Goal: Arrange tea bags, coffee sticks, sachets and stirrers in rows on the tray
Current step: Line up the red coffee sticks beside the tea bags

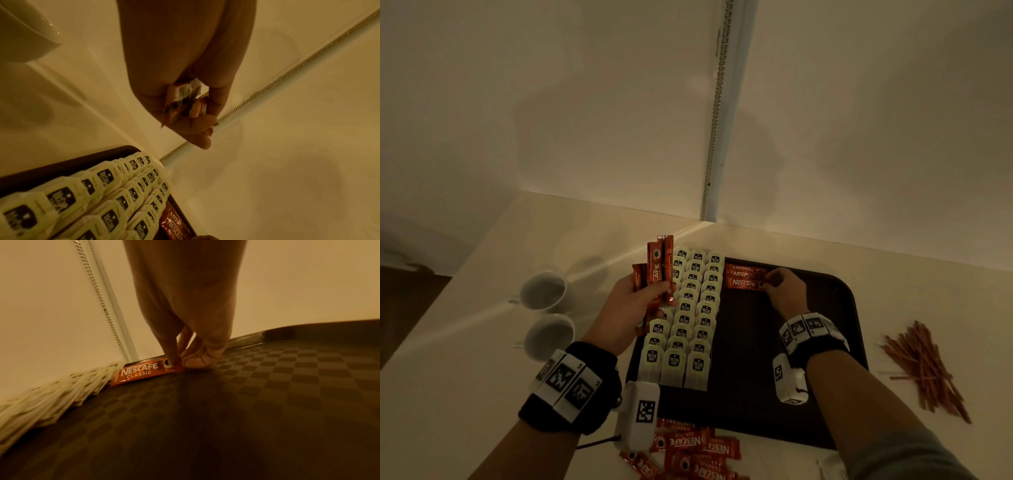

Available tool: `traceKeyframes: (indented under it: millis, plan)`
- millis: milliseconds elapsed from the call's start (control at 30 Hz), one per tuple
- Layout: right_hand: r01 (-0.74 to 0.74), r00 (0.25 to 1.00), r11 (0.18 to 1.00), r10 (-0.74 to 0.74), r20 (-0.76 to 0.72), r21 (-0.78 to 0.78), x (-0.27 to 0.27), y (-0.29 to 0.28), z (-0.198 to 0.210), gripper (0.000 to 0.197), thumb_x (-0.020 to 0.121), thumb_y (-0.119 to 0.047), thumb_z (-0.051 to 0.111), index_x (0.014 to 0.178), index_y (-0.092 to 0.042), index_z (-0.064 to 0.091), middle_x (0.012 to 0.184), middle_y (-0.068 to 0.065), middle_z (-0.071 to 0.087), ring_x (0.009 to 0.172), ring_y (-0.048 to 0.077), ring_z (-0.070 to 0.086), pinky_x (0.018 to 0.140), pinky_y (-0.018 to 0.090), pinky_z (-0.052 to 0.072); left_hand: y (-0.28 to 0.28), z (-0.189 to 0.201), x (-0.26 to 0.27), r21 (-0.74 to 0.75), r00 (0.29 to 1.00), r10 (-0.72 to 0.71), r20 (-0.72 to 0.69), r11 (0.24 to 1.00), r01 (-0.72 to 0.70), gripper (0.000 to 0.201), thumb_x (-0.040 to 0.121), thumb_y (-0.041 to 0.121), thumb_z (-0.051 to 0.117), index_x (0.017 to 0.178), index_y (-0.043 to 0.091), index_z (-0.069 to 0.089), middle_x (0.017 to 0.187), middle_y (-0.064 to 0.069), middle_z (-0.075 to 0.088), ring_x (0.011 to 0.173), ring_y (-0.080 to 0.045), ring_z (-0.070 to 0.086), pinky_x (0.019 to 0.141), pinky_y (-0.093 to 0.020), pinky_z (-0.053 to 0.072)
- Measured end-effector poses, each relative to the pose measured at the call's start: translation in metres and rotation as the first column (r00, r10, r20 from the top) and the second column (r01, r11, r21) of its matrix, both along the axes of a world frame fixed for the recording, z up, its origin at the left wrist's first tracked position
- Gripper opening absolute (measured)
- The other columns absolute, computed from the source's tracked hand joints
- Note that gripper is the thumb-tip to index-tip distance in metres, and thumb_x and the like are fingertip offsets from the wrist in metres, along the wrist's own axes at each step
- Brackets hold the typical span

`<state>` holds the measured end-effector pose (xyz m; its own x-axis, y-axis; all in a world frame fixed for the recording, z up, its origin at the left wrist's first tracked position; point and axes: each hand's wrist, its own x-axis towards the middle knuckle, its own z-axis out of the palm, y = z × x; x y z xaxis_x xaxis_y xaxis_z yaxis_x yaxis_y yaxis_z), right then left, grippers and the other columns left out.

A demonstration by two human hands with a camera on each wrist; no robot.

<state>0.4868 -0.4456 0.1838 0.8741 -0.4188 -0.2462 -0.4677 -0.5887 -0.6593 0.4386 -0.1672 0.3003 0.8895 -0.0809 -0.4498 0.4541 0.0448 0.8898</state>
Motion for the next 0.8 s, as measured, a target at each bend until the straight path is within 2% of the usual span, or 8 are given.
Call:
traceKeyframes:
  millis: [100,200,267,367,433,567,667,800]
  plan:
    - [-0.005,0.999,1.000,0.005,-0.042,-0.005,0.000,0.001,-0.001,0.026,0.084,-0.011,0.066,0.109,-0.007,0.059,0.112,0.009,0.061,0.105,0.020,0.057,0.088,0.026,0.044,0.000,0.001,-0.002,0.015,1.000,-0.010,-0.016,1.000,0.010,0.012,0.092,0.017,0.058,0.100,0.011,0.065,0.079,-0.007,0.072,0.070,-0.017,0.061,0.063,-0.024,0.045]
    - [0.009,0.999,1.000,-0.010,-0.043,-0.011,-0.001,0.001,-0.003,0.025,0.084,-0.013,0.067,0.107,-0.007,0.059,0.112,0.010,0.062,0.102,0.019,0.058,0.085,0.025,0.046,-0.003,0.005,-0.004,0.016,1.000,-0.011,0.003,1.000,0.010,0.010,0.093,0.012,0.057,0.100,0.008,0.062,0.079,-0.011,0.068,0.049,-0.003,0.058,0.045,-0.014,0.042]
    - [0.035,0.999,0.999,-0.036,-0.034,-0.018,-0.002,0.001,0.000,0.026,0.084,-0.015,0.067,0.107,-0.007,0.058,0.111,0.011,0.062,0.101,0.020,0.059,0.085,0.028,0.049,-0.005,0.008,-0.004,0.029,0.999,-0.018,0.036,0.999,0.017,0.009,0.092,0.008,0.057,0.100,0.006,0.061,0.080,-0.012,0.067,0.045,0.000,0.057,0.041,-0.011,0.040]
    - [0.038,0.996,0.998,-0.041,0.081,0.042,-0.002,0.009,0.019,0.025,0.088,-0.020,0.063,0.108,-0.007,0.057,0.110,0.009,0.062,0.102,0.019,0.059,0.083,0.028,0.049,-0.005,0.011,-0.004,0.096,0.993,-0.047,0.107,0.995,0.037,0.012,0.088,0.006,0.063,0.099,0.003,0.064,0.076,-0.010,0.067,0.043,0.000,0.056,0.040,-0.010,0.037]
    - [-0.069,0.981,0.983,0.036,0.189,0.171,-0.004,0.027,0.049,0.022,0.091,-0.025,0.058,0.108,-0.012,0.057,0.109,0.003,0.061,0.101,0.017,0.058,0.081,0.026,0.048,-0.005,0.014,-0.003,0.145,0.987,-0.065,0.145,0.989,0.044,0.011,0.085,0.006,0.067,0.095,0.004,0.065,0.071,-0.007,0.068,0.042,0.000,0.055,0.040,-0.009,0.036]
    - [-0.406,0.909,0.780,0.292,0.297,0.475,-0.018,0.071,0.113,0.019,0.093,-0.030,0.053,0.111,-0.024,0.058,0.106,-0.002,0.061,0.089,0.012,0.061,0.071,0.023,0.051,-0.006,0.019,0.000,0.206,0.972,-0.101,0.213,0.977,0.056,0.012,0.078,0.008,0.075,0.085,0.013,0.067,0.065,0.000,0.071,0.050,-0.003,0.062,0.047,-0.011,0.042]
    - [-0.509,0.859,0.667,0.352,0.371,0.544,-0.027,0.085,0.128,0.018,0.091,-0.015,0.058,0.109,-0.015,0.061,0.096,0.006,0.062,0.073,0.010,0.062,0.064,0.019,0.050,-0.007,0.024,-0.002,0.206,0.961,-0.093,0.260,0.978,0.039,0.006,0.083,0.012,0.070,0.081,0.013,0.065,0.061,0.003,0.067,0.046,-0.001,0.058,0.044,-0.011,0.039]
    - [-0.528,0.849,0.523,0.310,0.428,0.669,-0.039,0.082,0.130,0.012,0.087,0.004,0.055,0.093,-0.005,0.059,0.091,0.006,0.063,0.083,0.015,0.065,0.078,0.023,0.054,-0.001,0.024,-0.003,-0.088,0.989,0.045,0.140,0.996,-0.033,0.008,0.096,0.017,0.053,0.093,0.011,0.057,0.091,-0.008,0.071,0.071,-0.013,0.069,0.059,-0.018,0.053]
